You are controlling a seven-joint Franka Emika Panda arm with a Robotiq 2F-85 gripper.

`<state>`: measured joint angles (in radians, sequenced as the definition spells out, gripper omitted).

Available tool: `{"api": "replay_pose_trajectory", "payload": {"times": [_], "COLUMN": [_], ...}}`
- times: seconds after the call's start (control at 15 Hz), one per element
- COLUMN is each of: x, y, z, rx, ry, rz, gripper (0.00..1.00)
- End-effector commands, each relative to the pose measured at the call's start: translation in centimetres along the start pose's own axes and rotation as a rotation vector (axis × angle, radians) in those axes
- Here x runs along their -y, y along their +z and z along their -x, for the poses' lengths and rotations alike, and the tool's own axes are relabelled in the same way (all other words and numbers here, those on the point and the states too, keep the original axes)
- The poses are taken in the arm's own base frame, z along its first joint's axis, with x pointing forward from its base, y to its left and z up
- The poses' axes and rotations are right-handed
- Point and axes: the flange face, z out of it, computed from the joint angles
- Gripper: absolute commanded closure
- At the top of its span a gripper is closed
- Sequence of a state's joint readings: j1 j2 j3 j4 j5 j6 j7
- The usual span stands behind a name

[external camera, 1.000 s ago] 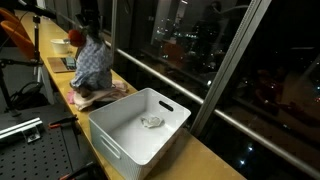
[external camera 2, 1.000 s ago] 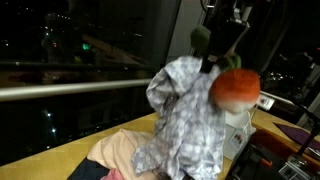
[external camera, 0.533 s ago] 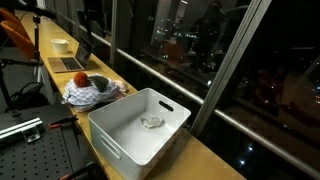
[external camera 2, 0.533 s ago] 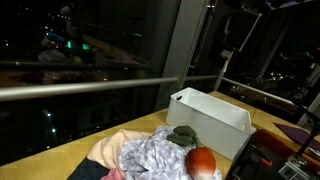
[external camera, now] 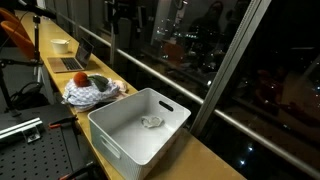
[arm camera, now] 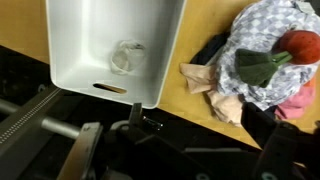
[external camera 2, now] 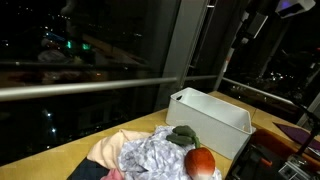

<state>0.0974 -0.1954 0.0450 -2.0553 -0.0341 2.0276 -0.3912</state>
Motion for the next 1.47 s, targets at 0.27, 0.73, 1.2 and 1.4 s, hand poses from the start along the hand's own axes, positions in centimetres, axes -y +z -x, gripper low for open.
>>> {"api": "replay_pose_trajectory", "payload": {"times": [0.27, 0.73, 1.2, 1.4], "x": [-11.7, -16.2, -19.6, -19.8], "y": [6.2, 15.0, 24.0, 28.1], "z": [1.4, -0.9, -3.6, -4.4], "rx": [-0.099, -0.094, -0.037, -0.017], "ry": [0.053, 0.06, 0.089, 0.09], "rz": [-0.077, -0.139, -0.186, -0.208], "gripper": [0.0, 0.0, 0.0, 0.0]}}
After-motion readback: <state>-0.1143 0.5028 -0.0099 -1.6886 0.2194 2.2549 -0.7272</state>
